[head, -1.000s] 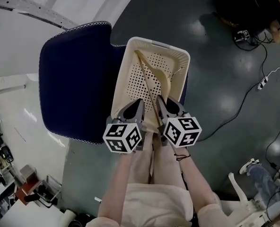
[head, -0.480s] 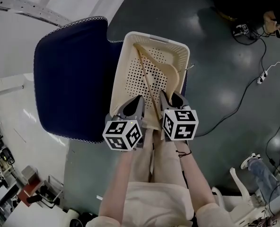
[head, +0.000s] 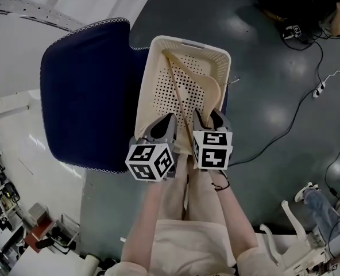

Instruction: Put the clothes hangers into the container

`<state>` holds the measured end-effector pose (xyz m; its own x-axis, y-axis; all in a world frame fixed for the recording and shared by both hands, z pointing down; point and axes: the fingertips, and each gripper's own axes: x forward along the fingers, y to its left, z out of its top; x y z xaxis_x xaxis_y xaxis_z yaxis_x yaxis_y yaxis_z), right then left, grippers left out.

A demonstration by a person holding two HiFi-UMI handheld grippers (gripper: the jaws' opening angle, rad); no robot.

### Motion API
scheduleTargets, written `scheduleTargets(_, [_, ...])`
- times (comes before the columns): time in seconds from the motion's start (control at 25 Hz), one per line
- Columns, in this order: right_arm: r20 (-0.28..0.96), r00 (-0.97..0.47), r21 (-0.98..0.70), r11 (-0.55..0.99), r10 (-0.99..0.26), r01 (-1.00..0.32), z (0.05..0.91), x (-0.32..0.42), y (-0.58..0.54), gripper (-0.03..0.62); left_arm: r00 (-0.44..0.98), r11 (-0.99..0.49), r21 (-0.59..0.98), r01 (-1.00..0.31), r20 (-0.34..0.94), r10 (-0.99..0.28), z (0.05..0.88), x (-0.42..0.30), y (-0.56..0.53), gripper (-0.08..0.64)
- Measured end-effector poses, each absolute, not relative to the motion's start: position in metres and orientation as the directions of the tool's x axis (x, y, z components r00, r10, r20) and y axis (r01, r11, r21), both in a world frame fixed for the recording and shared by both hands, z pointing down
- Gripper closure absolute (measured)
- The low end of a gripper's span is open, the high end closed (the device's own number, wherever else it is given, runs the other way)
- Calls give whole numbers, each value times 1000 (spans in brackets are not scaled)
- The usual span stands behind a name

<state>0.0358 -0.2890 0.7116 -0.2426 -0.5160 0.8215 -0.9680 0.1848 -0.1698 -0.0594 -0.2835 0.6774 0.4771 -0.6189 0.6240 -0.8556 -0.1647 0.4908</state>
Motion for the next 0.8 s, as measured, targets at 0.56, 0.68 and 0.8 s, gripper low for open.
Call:
scheduleTargets(0.56, [823,-135,-75,130,-552,-989,702,55,-279,408,488,-195,478,-856,623,-611,673,-61,-279,537])
scheduleTargets(0.68, [811,-141,-77,135,-568,-988,692,55,-279,410,490,-204,477,-855,615,-617,665,-61,-278,537])
scheduleTargets(0.8, [792,-150,-78,145,-592,-986,680,58,-280,446,501,-232,471,-851,596,-627,652,-58,-278,537])
